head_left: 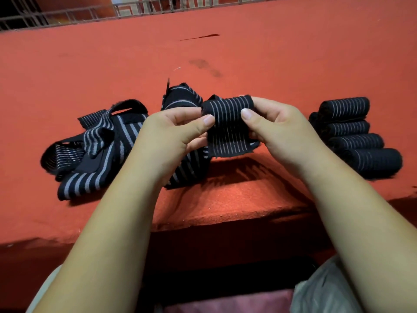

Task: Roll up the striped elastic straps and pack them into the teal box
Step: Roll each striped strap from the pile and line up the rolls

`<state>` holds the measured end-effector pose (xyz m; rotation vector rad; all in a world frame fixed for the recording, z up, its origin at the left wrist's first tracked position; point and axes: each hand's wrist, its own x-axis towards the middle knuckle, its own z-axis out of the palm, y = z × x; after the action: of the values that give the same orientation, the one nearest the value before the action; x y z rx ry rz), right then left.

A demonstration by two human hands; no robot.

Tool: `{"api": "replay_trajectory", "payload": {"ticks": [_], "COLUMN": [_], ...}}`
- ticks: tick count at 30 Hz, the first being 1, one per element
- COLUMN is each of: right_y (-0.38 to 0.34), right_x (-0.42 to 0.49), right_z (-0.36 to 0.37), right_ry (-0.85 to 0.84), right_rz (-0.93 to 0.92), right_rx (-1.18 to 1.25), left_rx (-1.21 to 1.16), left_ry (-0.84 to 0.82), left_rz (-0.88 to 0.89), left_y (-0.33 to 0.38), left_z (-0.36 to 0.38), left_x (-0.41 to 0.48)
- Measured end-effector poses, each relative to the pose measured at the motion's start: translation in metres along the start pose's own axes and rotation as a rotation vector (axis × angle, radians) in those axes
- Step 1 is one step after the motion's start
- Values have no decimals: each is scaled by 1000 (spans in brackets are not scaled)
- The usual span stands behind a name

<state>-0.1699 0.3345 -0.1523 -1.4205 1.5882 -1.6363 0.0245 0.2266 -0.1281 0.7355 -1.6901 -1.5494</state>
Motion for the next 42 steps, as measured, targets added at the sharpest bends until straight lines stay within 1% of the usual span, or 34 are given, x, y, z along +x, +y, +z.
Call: {"api": "replay_trajectory", "payload": {"ticks": [3,7,11,14,19,26,29,32,35,37,42], "right_y": [1,0,-2,-4,-6,-14,-14,-14,-16,-14,-9], "right_x": [1,1,1,2,-3,-9,-10,-11,-12,-10,-12], "right_z": [1,2,0,1,-3,-1,0,-2,-7,-9,-22], "right_ry": [36,3,-32,-44,-24,124,100,51,116,160,157], "right_rz": [7,12,20,14,-10,-53,-38,-12,11,21,50], "right_rx": [55,98,203,231,187,54,56,94,122,88,41], "left_rx": [32,77,190,155,77,-21,-65,-67,-54,-43,-1], "left_ry": [-6,-22,-17,-57,-35,-78,-52,16,32,30,39], "left_rz": [0,-11,56,64,41,18,11,32,82,111,89], "left_y": [3,2,3,5,6,16,15,8,5,4,-3], "left_z": [-4,-11,-14,-14,-5,14,21,25,27,30,42], "left_x": [-2,-2,-1,-1,-4,-7,-7,-4,-2,-2,1]}}
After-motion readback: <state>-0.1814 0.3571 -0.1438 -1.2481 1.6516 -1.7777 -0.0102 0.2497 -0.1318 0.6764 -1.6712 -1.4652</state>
